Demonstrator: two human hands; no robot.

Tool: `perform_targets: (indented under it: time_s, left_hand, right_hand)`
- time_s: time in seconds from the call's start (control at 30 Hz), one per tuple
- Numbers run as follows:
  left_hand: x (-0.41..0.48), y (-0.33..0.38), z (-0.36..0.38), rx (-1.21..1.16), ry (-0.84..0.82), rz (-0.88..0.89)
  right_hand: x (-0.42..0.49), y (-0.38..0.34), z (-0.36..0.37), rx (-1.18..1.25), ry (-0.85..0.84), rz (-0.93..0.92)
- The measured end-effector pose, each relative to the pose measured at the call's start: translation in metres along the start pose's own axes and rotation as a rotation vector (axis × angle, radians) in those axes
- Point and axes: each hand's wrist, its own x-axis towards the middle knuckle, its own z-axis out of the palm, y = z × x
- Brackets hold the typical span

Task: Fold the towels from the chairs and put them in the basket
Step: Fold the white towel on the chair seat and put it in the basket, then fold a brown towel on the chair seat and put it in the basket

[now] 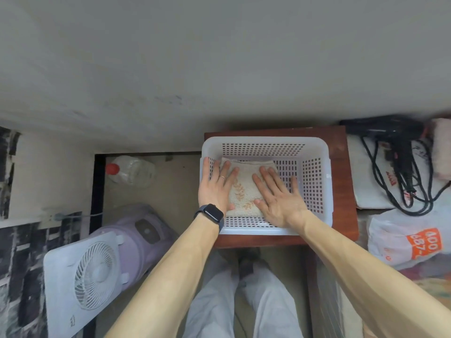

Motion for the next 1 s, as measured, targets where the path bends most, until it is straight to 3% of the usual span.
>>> perform_targets:
  time_s: [0.3,0.5,0.67,0.8,1.0]
  left_hand:
    - [0.002,0.003,0.0,0.008,-0.037,-0.017]
    - [-0.022,0.001,-0.019,-0.192,0.065,-0.034]
    - [-0.108,-0.003,-0.034,-0.579,0.138,-0.349]
    - [-0.203,-0.01,-0.031,-0.943,0.148,-0.694]
    - [-0.376,-0.015,-0.01,-1.169,0.251,-1.185]
  right_hand:
    - [0.001,0.002,0.001,0.0,0.02,-0.023]
    - [-0.015,-0.001,-0.006,0.093,0.273,-0.073]
    - [-0.062,-0.017,-0.047,0.284,0.436,-0.087]
    - [-0.114,-0.069,-0.091,0.249,0.425,-0.394]
    - [-0.185,-0.204,-0.141,0.165,0.34,-0.853]
